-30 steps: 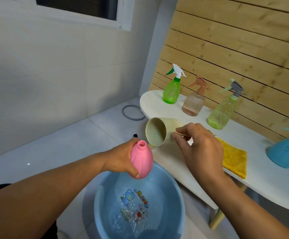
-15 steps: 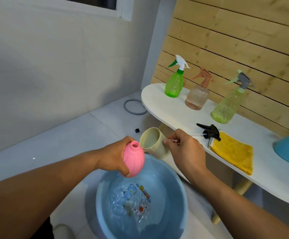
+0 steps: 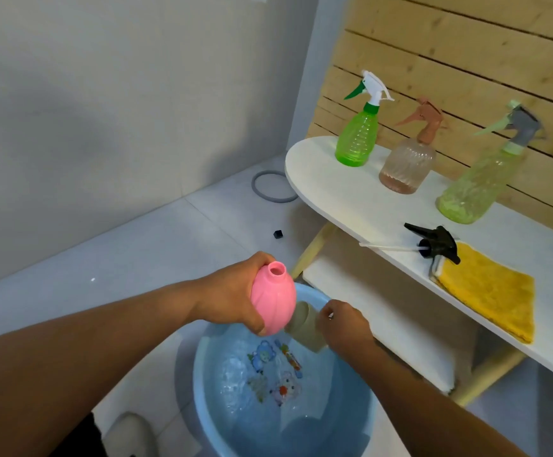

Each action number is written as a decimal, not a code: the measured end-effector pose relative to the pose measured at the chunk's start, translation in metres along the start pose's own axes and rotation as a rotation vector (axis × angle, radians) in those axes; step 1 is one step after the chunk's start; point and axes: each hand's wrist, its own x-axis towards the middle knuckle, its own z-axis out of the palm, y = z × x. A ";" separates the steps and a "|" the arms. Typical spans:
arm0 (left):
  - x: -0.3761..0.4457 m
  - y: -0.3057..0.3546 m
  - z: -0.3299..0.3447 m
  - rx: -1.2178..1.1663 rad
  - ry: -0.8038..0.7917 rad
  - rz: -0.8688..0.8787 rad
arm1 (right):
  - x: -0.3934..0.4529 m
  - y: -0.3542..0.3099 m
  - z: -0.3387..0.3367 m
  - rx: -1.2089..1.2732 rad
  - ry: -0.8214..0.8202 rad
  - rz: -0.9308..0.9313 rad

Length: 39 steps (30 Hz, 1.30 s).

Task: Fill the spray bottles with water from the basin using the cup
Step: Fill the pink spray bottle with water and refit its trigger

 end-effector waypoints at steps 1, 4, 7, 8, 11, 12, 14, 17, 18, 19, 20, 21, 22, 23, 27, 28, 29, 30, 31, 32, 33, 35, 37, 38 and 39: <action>0.002 0.000 0.001 -0.002 0.001 -0.004 | 0.003 0.006 0.009 -0.037 -0.010 -0.012; 0.006 0.000 0.002 -0.001 0.011 -0.003 | 0.007 0.027 0.032 -0.165 -0.044 -0.069; 0.009 -0.002 0.003 0.017 0.023 -0.007 | 0.008 0.040 0.045 -0.286 -0.116 -0.108; 0.010 -0.003 0.003 0.023 0.030 -0.012 | 0.009 0.044 0.049 -0.334 -0.145 -0.127; 0.014 -0.005 0.003 0.022 0.040 -0.034 | 0.010 0.049 0.061 -0.428 -0.192 -0.166; 0.014 -0.004 0.002 0.022 0.042 -0.038 | 0.009 0.049 0.065 -0.452 -0.194 -0.180; 0.016 -0.004 0.001 0.021 0.044 -0.048 | 0.009 0.044 0.074 -0.495 -0.199 -0.224; 0.019 -0.006 0.000 0.020 0.044 -0.056 | 0.007 0.033 0.088 -0.500 -0.183 -0.250; 0.020 -0.006 -0.001 0.020 0.044 -0.058 | 0.007 0.029 0.092 -0.470 -0.176 -0.236; 0.021 -0.006 -0.001 0.023 0.044 -0.058 | 0.007 0.025 0.095 -0.427 -0.173 -0.214; 0.021 -0.006 -0.001 0.024 0.044 -0.060 | 0.007 0.023 0.097 -0.375 -0.176 -0.188; 0.022 -0.006 -0.002 0.025 0.041 -0.061 | 0.007 0.020 0.097 -0.311 -0.172 -0.159; 0.021 -0.006 -0.003 0.026 0.041 -0.061 | 0.007 0.019 0.097 -0.233 -0.158 -0.122; 0.021 -0.007 -0.003 0.026 0.040 -0.062 | 0.007 0.018 0.097 -0.137 -0.148 -0.068; 0.016 -0.010 -0.007 0.032 0.038 -0.058 | 0.007 0.021 0.084 0.300 -0.144 0.146; 0.015 -0.011 -0.008 0.035 0.039 -0.056 | 0.006 0.022 0.079 0.398 -0.144 0.171; 0.013 -0.012 -0.010 0.040 0.042 -0.055 | 0.004 0.022 0.073 0.490 -0.132 0.188; 0.010 -0.012 -0.012 0.041 0.044 -0.056 | 0.000 0.020 0.066 0.576 -0.118 0.201; 0.009 -0.014 -0.013 0.047 0.047 -0.056 | -0.004 0.019 0.058 0.650 -0.108 0.211; 0.006 -0.015 -0.014 0.051 0.053 -0.051 | -0.010 0.015 0.047 0.704 -0.101 0.215; 0.005 -0.016 -0.015 0.055 0.055 -0.052 | -0.014 0.012 0.037 0.745 -0.102 0.218; -0.001 -0.018 -0.016 0.060 0.065 -0.056 | -0.025 0.005 0.014 0.809 -0.091 0.209; -0.006 -0.019 -0.017 0.074 0.070 -0.066 | -0.033 0.000 -0.010 0.843 -0.069 0.181; -0.008 -0.018 -0.018 0.075 0.076 -0.066 | -0.038 -0.002 -0.022 0.849 -0.055 0.167; -0.011 -0.017 -0.019 0.072 0.076 -0.066 | -0.043 -0.003 -0.034 0.859 -0.044 0.150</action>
